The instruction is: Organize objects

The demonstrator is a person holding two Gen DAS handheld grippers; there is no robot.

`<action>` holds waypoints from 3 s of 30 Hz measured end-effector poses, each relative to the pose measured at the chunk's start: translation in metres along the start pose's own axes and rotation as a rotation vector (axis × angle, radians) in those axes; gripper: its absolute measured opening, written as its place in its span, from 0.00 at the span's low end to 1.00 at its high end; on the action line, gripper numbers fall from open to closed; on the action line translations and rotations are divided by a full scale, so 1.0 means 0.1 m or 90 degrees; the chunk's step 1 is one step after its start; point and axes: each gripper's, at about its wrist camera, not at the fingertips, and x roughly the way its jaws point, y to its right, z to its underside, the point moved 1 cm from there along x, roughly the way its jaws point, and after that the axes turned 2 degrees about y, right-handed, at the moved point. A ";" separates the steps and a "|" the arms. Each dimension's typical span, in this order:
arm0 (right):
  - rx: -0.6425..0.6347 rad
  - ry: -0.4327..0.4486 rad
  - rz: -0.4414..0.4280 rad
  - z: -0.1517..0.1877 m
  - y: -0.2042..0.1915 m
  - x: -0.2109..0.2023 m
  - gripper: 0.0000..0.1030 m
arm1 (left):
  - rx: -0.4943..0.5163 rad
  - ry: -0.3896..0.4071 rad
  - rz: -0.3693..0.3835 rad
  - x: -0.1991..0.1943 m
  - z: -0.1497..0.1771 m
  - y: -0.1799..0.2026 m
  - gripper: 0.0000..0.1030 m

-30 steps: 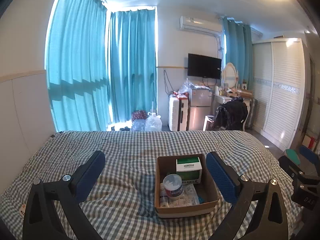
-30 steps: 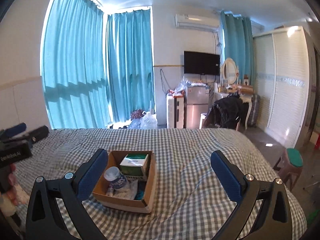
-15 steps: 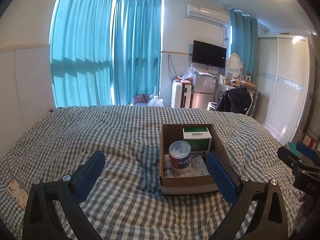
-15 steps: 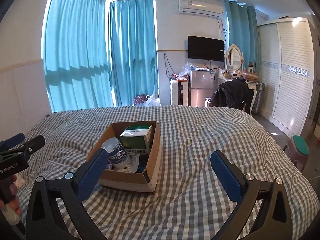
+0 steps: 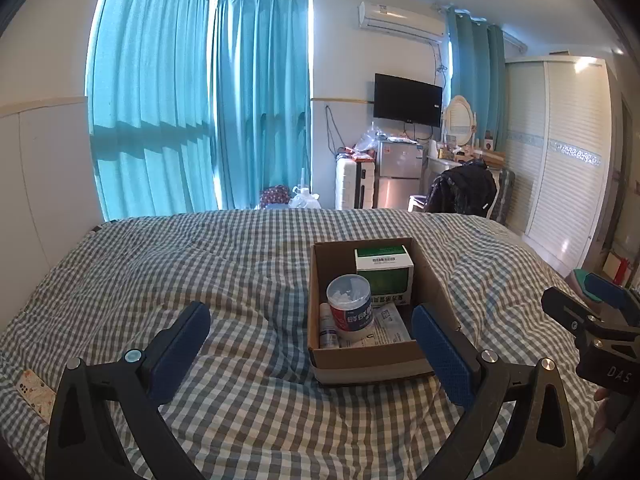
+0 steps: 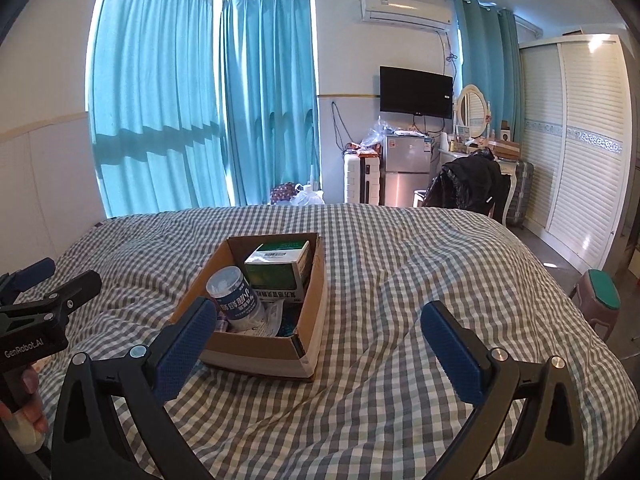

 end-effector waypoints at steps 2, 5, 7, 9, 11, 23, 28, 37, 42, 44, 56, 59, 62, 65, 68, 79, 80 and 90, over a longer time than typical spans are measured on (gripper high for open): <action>0.000 -0.003 0.000 -0.01 0.00 0.01 1.00 | 0.002 0.000 -0.003 0.01 -0.01 0.00 1.00; 0.000 -0.005 0.000 -0.01 -0.01 0.03 1.00 | 0.002 0.000 -0.003 0.00 -0.02 -0.01 1.00; -0.001 -0.003 0.000 -0.01 -0.01 0.02 1.00 | 0.002 0.000 -0.002 0.01 -0.02 -0.01 1.00; -0.002 -0.002 0.000 -0.01 -0.01 0.02 1.00 | 0.005 -0.003 -0.003 0.01 -0.01 0.00 1.00; -0.001 -0.002 0.000 -0.01 -0.01 0.02 1.00 | 0.009 -0.005 -0.003 0.01 -0.01 0.01 1.00; 0.002 -0.009 -0.001 0.01 0.00 0.03 1.00 | 0.012 -0.010 -0.005 0.02 0.02 0.02 1.00; -0.004 -0.011 -0.008 0.02 -0.04 0.04 1.00 | 0.007 -0.011 -0.009 0.01 0.01 -0.01 1.00; -0.005 -0.015 -0.005 0.04 -0.02 0.04 1.00 | 0.012 -0.011 -0.011 0.00 0.01 0.02 1.00; -0.003 -0.009 -0.003 0.06 -0.01 0.04 1.00 | 0.013 -0.007 -0.009 0.00 0.05 0.04 1.00; -0.003 -0.013 0.000 0.05 -0.01 0.05 1.00 | 0.016 -0.013 -0.009 0.02 0.06 0.05 1.00; 0.000 -0.013 -0.003 0.05 0.01 0.03 1.00 | 0.026 -0.005 -0.016 0.00 0.05 0.06 1.00; 0.000 -0.014 -0.002 0.05 0.01 0.03 1.00 | 0.025 -0.008 -0.017 0.00 0.05 0.06 1.00; -0.003 -0.013 -0.002 0.05 0.00 0.03 1.00 | 0.021 -0.009 -0.015 0.01 0.06 0.06 1.00; -0.004 -0.015 0.001 0.06 0.01 0.04 1.00 | 0.019 -0.010 -0.016 0.01 0.07 0.05 1.00; -0.001 -0.017 0.000 0.07 0.02 0.05 1.00 | 0.018 -0.011 -0.017 0.01 0.07 0.05 1.00; -0.004 -0.016 0.003 0.07 0.01 0.04 1.00 | 0.026 -0.012 -0.013 0.01 0.07 0.08 1.00; -0.004 -0.016 0.003 0.07 0.01 0.04 1.00 | 0.027 -0.012 -0.013 0.01 0.07 0.08 1.00; -0.003 -0.020 0.005 0.08 0.02 0.05 1.00 | 0.025 -0.016 -0.015 0.03 0.09 0.07 1.00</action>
